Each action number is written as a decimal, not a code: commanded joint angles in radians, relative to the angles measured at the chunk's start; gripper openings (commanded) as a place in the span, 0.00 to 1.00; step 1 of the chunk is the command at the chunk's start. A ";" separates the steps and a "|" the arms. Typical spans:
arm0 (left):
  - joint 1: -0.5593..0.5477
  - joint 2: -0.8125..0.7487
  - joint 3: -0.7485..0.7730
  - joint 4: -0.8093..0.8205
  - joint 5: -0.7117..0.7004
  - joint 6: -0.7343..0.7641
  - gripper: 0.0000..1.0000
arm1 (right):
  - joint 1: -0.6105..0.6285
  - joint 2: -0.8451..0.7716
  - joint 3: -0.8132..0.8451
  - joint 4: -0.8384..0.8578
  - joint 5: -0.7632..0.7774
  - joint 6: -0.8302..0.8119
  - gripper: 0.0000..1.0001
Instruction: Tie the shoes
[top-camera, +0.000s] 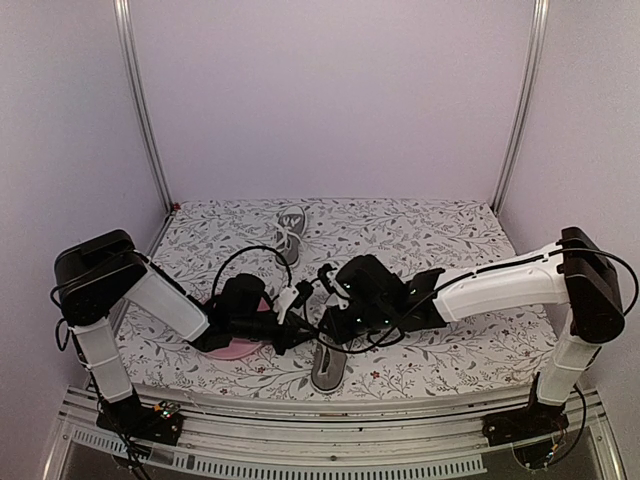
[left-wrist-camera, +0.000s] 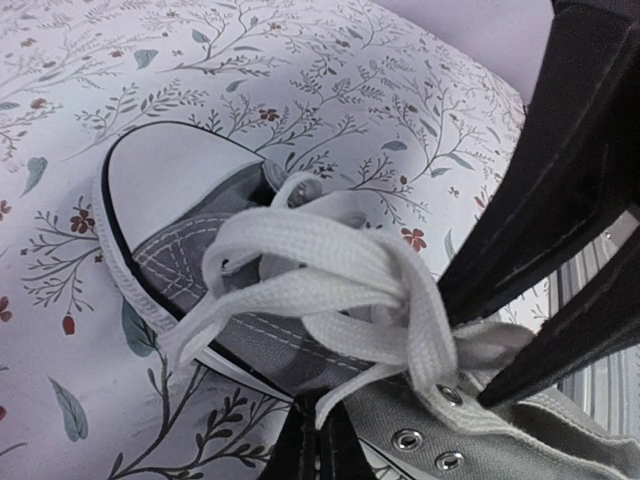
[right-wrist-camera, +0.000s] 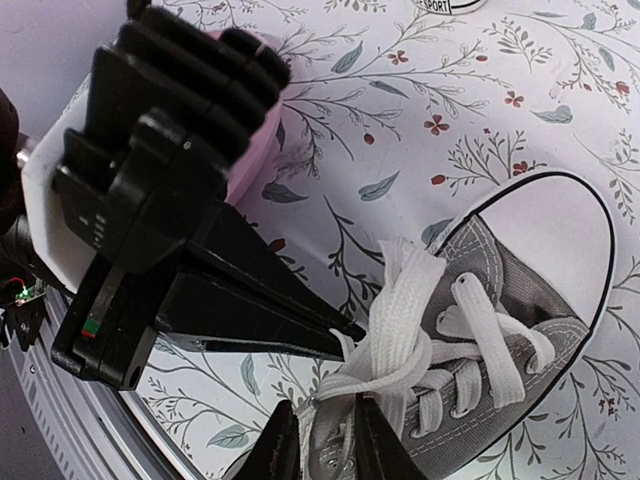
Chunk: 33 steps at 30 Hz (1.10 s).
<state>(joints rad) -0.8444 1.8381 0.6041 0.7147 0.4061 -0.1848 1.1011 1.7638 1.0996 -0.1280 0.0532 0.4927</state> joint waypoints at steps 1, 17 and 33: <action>-0.019 -0.026 0.003 -0.010 0.000 0.004 0.00 | 0.011 0.030 0.045 -0.048 0.036 -0.014 0.20; -0.020 -0.028 -0.063 -0.040 -0.113 -0.107 0.00 | 0.014 -0.099 -0.108 0.037 0.038 0.083 0.03; -0.021 -0.126 -0.124 -0.079 -0.172 -0.199 0.00 | 0.014 -0.171 -0.233 0.119 0.055 0.184 0.02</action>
<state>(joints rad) -0.8680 1.7473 0.5030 0.7086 0.2989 -0.3527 1.1118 1.6352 0.8959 -0.0040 0.0921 0.6415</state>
